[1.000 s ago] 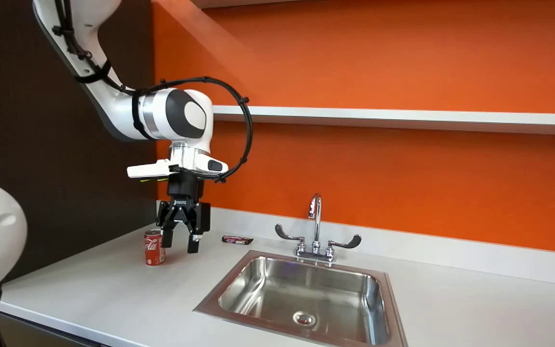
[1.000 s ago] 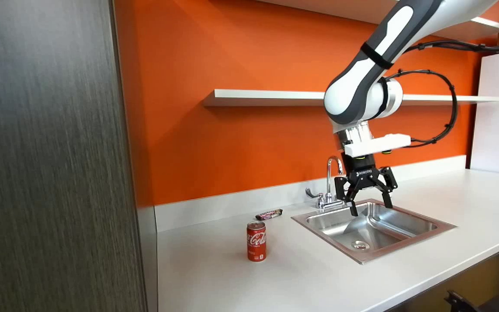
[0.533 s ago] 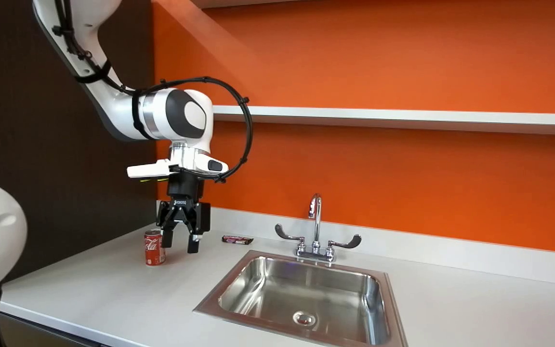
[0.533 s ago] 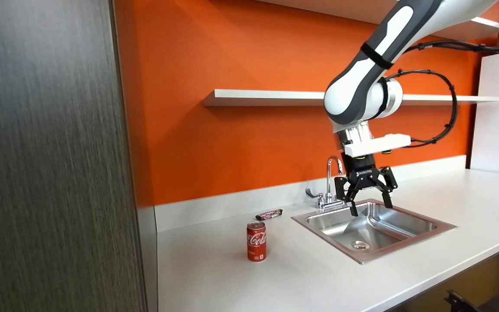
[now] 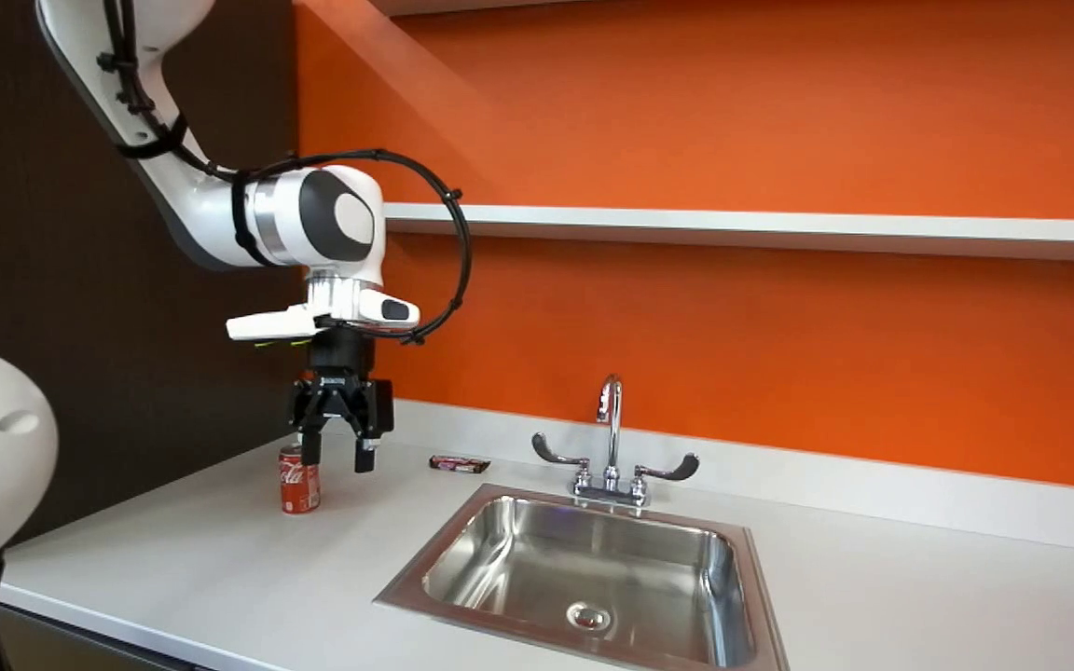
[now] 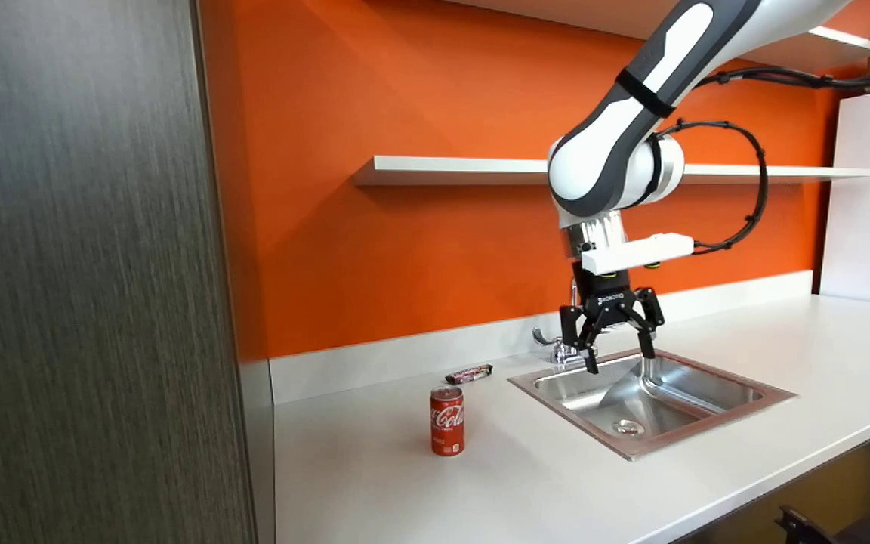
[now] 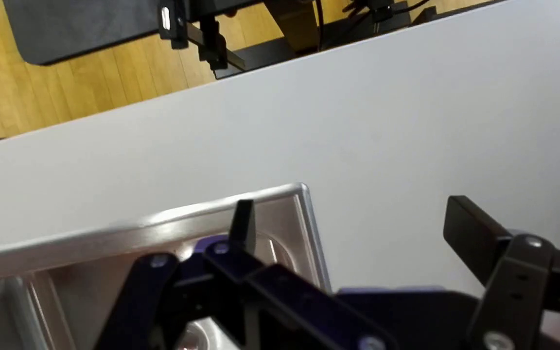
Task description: Put the red can in the sink.
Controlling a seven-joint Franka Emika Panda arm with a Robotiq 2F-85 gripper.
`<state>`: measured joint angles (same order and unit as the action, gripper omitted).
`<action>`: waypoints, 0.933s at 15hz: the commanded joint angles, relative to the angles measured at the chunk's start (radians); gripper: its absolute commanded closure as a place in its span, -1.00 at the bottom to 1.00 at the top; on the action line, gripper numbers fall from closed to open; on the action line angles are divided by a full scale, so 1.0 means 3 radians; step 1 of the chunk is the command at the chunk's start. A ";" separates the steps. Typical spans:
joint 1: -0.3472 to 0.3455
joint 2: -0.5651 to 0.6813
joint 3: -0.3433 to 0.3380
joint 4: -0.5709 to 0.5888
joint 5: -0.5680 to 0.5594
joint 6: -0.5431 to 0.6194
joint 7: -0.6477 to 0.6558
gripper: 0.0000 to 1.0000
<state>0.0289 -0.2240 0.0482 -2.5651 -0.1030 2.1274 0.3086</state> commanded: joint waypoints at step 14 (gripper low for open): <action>0.0613 0.1224 0.0542 0.1347 0.0344 0.0002 0.0046 -1.00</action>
<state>0.2058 0.0432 0.2099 -2.2741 -0.0418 2.1713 0.3088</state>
